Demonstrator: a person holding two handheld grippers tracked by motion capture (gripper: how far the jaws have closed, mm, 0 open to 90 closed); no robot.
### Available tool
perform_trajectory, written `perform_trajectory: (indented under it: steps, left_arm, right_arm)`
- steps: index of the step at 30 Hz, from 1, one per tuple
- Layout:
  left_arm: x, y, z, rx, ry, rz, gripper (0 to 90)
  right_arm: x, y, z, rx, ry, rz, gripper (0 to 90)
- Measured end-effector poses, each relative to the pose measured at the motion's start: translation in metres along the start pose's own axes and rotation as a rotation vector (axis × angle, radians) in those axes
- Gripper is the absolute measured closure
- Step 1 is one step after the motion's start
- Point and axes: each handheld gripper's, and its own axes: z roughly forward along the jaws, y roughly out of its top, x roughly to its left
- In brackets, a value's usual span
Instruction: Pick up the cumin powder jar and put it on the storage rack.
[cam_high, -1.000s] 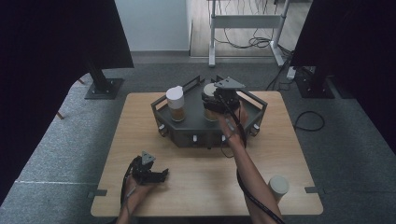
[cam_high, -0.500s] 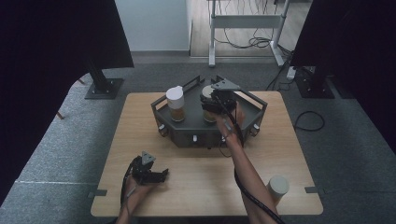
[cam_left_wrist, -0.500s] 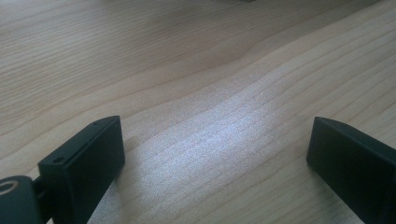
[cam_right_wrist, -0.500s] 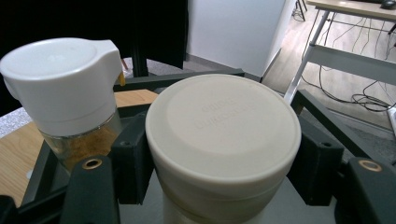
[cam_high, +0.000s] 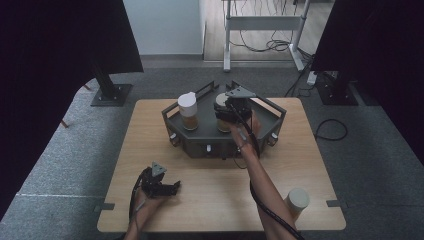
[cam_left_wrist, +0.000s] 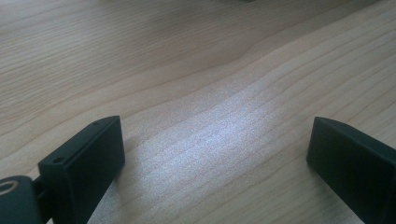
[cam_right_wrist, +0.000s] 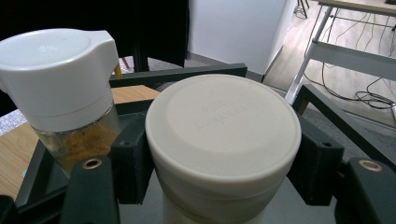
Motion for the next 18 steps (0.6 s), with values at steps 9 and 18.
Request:
perform_trajectory:
  steps: [9, 18]
  left_arm:
    - [0.0000, 0.0000, 0.0000, 0.000, 0.000, 0.000, 3.8]
    - [0.0000, 0.0000, 0.0000, 0.000, 0.000, 0.000, 3.8]
  right_arm:
    - [-0.0006, 0.0006, -0.0007, 0.005, -0.001, -0.002, 32.7]
    - [-0.0007, -0.0006, -0.0004, 0.004, -0.005, -0.013, 25.6]
